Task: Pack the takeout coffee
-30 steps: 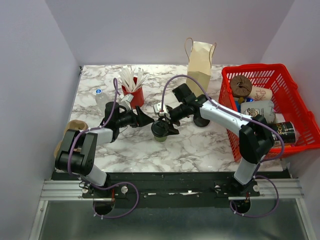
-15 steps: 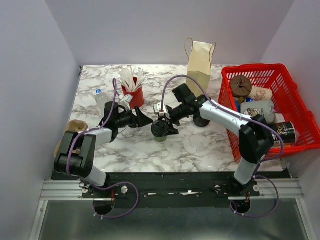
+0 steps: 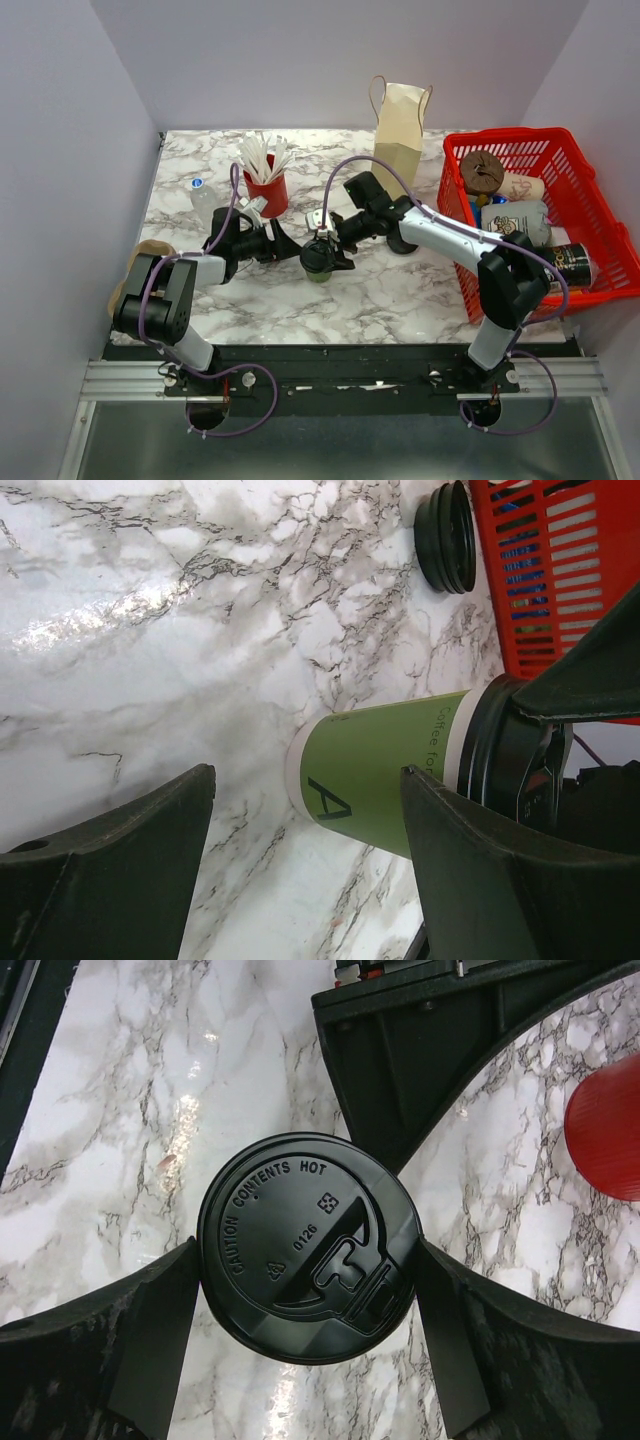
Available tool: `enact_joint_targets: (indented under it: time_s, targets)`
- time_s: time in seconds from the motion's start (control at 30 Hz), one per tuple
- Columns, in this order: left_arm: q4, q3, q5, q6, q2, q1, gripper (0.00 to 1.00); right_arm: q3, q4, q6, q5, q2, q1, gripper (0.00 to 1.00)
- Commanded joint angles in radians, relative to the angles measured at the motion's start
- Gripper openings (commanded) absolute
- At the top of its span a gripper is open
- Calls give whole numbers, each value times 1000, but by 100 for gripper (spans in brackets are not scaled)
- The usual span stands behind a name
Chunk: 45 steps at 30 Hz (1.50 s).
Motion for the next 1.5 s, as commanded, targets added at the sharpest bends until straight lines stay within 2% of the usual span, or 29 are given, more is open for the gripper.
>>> enact_joint_targets:
  time_s: [0.0,0.27,0.37,0.53,0.7,0.9,1.33,1.47]
  targets:
    - [21,-3,-3,7,6,-3,82,-73,-37,-36,143,57,12,89]
    - [12,21,-3,6,-21,8,82,-28,-58,73,78,23,5,97]
    - [-14,35,3,18,-34,20,82,38,-119,143,15,24,-8,99]
    - [-31,48,16,33,-55,32,84,106,-198,173,-64,28,-15,100]
    - [-32,55,25,44,-66,38,84,154,-245,153,-61,40,-17,100]
    - [-57,54,28,55,-89,40,84,192,-225,173,-43,67,-17,100]
    - [-81,46,30,69,-98,41,84,187,-175,122,0,103,-17,100]
    - [-83,40,28,69,-100,41,84,170,-158,119,40,101,-15,97]
